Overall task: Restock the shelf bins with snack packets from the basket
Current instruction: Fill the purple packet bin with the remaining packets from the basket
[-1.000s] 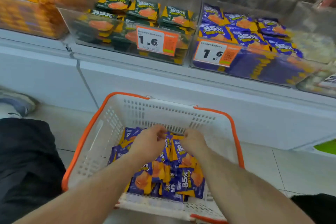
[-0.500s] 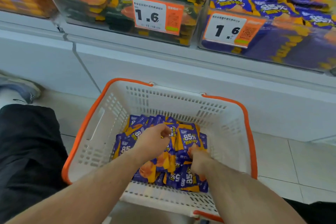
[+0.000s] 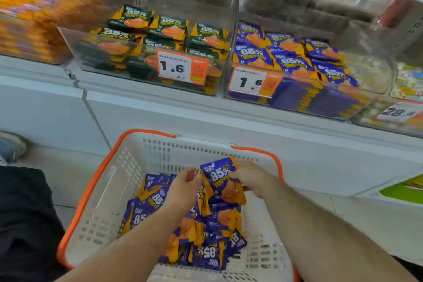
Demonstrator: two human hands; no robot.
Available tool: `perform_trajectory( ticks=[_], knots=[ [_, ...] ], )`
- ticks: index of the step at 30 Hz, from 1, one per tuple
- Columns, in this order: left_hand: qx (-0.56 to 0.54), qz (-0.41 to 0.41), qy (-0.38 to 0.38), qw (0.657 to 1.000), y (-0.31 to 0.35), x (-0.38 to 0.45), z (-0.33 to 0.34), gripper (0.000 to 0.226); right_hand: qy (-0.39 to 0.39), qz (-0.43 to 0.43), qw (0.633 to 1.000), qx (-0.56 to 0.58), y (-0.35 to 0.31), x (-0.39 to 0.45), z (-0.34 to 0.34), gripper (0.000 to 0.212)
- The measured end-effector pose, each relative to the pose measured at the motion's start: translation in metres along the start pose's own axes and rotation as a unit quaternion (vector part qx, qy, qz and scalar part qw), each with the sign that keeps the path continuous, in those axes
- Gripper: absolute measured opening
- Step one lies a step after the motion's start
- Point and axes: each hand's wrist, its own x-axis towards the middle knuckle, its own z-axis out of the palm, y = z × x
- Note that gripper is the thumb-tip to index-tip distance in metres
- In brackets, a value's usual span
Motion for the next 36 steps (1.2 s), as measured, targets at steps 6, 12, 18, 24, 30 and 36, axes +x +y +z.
perform_trajectory(
  ticks=[6, 12, 18, 24, 30, 36],
  knots=[
    [-0.118, 0.103, -0.004, 0.988, 0.057, -0.012, 0.001, 0.016, 0.0, -0.066, 0.983, 0.169, -0.06, -0.055, -0.043, 0.014],
    [-0.209, 0.168, -0.027, 0.963, 0.112, -0.02, -0.006, 0.023, 0.279, -0.205, 0.936, 0.061, -0.092, -0.108, -0.073, 0.025],
    [-0.218, 0.234, -0.062, 0.945, 0.153, -0.031, 0.008, 0.024, 0.399, -0.325, 0.844, -0.149, -0.087, -0.135, -0.055, 0.073],
    [-0.217, 0.304, -0.144, 0.916, 0.201, -0.042, 0.037, 0.02, 0.488, -0.334, 0.804, -0.063, -0.091, -0.138, -0.089, 0.066],
    [0.359, 0.48, 0.032, 0.8, 0.228, 0.004, 0.061, 0.063, 0.525, -0.263, 0.806, -0.074, -0.105, -0.118, -0.176, 0.062],
    [0.54, 0.451, 0.101, 0.703, 0.223, 0.028, 0.067, 0.074, 0.46, -0.117, 0.862, -0.178, -0.108, -0.083, -0.24, 0.065]
  ],
)
